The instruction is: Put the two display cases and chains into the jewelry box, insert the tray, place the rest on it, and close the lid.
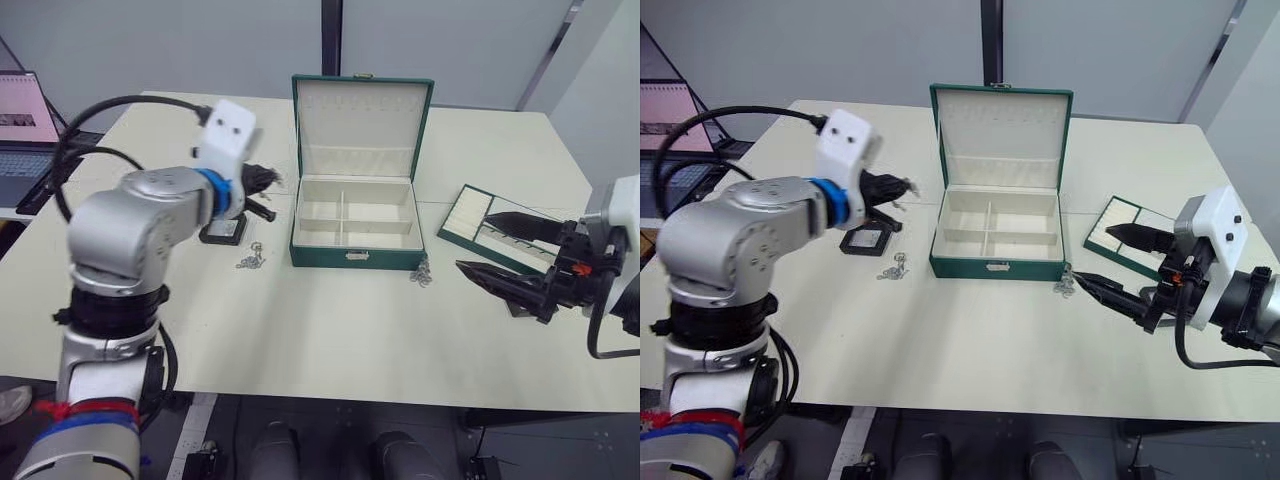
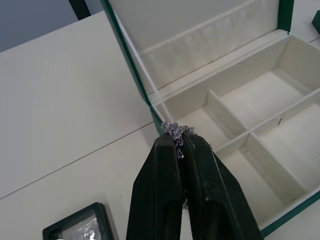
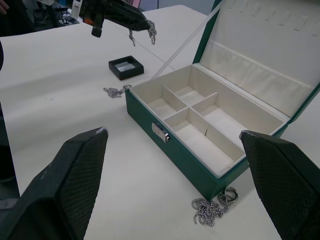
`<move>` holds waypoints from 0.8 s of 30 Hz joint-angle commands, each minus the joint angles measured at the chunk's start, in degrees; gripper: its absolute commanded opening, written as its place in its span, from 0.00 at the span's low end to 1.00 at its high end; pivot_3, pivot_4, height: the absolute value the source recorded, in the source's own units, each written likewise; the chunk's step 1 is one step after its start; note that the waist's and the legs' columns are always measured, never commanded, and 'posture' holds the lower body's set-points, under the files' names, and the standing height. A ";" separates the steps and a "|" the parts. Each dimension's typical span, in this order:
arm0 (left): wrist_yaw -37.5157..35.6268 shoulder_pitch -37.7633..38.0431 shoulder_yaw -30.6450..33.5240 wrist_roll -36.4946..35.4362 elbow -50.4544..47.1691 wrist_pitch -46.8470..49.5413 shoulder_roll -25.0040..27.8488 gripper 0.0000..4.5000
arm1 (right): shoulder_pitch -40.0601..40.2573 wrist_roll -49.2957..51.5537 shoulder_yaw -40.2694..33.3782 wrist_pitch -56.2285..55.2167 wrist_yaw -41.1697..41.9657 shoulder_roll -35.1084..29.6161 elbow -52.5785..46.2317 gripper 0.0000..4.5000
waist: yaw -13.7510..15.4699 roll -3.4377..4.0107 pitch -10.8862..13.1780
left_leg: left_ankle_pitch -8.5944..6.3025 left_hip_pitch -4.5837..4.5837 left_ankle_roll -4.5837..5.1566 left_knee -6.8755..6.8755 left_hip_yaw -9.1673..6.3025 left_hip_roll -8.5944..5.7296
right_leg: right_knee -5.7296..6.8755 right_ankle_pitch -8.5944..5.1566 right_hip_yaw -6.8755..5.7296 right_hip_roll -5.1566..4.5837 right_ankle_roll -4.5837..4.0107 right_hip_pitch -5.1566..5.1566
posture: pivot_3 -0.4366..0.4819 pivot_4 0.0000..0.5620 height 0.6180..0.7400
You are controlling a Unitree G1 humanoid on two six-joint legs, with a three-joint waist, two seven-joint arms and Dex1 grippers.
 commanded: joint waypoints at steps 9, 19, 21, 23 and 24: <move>3.11 -4.36 -6.04 8.06 12.96 -11.58 -9.13 0.00 | 1.36 1.94 -0.36 -2.09 -1.93 2.14 -0.13 1.00 | 0.42 0.00 0.00 | 0.01 -0.01 -0.01 0.02 -0.01 -0.06 | -0.02 0.00 0.00 -0.03 0.00 0.03 | 0.48 0.27 0.98; 3.65 -8.56 -6.77 13.69 29.01 -23.17 -16.47 0.00 | 0.67 2.19 0.49 -2.61 -2.74 1.79 -0.81 1.00 | 0.70 -0.01 0.00 | 0.00 -0.04 -0.01 0.00 -0.01 -0.12 | -0.03 0.00 0.01 -0.05 0.00 0.02 | 0.48 0.27 0.98; 3.50 -8.85 -6.89 14.72 30.74 -24.56 -17.09 0.00 | 0.83 2.41 0.28 -2.59 -2.87 1.65 -0.90 1.00 | 0.69 -0.01 0.00 | 0.00 -0.04 -0.01 0.00 0.00 -0.12 | -0.03 0.00 0.02 -0.06 0.00 0.02 | 0.48 0.27 0.98; 3.54 -8.97 -6.88 15.52 32.79 -26.00 -18.11 0.00 | 1.00 2.49 0.15 -2.43 -2.99 1.39 -0.98 1.00 | 0.79 -0.01 0.00 | 0.01 -0.04 -0.01 0.00 -0.01 -0.12 | -0.03 0.00 0.01 -0.06 0.00 0.02 | 0.48 0.27 0.98; 3.56 -8.99 -6.95 16.00 33.67 -26.52 -18.55 0.00 | 1.07 2.55 0.06 -2.35 -3.06 1.27 -1.03 1.00 | 0.86 -0.01 0.00 | 0.01 -0.04 -0.01 0.00 -0.01 -0.14 | -0.03 0.00 0.00 -0.08 0.00 0.03 | 0.48 0.27 0.98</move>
